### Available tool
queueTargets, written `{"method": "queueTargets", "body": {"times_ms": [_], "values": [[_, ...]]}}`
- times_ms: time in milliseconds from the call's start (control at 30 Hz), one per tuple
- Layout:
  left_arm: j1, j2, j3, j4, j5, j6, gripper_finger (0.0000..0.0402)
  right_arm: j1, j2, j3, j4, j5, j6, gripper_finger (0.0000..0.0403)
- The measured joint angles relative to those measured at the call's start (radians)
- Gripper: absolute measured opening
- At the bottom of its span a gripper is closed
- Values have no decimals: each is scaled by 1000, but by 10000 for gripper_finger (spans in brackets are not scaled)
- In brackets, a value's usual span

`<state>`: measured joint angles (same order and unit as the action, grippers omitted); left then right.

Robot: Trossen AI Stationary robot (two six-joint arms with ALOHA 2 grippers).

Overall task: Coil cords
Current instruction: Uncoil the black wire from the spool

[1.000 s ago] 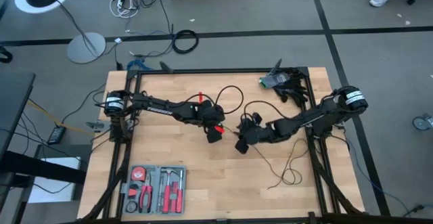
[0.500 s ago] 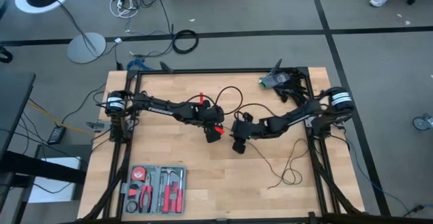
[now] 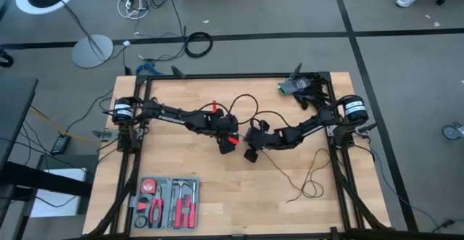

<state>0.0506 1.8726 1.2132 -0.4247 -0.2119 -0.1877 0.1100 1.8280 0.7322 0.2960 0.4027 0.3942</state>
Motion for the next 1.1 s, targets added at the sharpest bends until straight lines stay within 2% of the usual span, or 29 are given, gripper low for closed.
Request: {"method": "queueTargets", "body": {"times_ms": [100,267,433,567,667,767,933,1100], "values": [[1,-4,-27,28,1,-11,230,16,-32,-2,-53,-11,12,6],[1,-4,-32,31,1,-15,230,82,-137,-3,-240,-53,101,2],[1,-11,-34,28,1,-11,230,216,-244,-3,-499,-59,283,1],[1,-13,-36,41,2,-7,230,314,-280,-3,-580,2,389,1],[1,-13,-36,52,4,-7,230,345,-271,-3,-507,116,384,5],[1,-13,-37,55,5,-21,230,329,-237,-3,-378,216,319,18],[1,-12,-37,60,20,-23,230,228,-145,-3,-161,227,159,56],[1,-12,-37,58,24,-23,230,107,-69,-3,-78,216,131,102]]}}
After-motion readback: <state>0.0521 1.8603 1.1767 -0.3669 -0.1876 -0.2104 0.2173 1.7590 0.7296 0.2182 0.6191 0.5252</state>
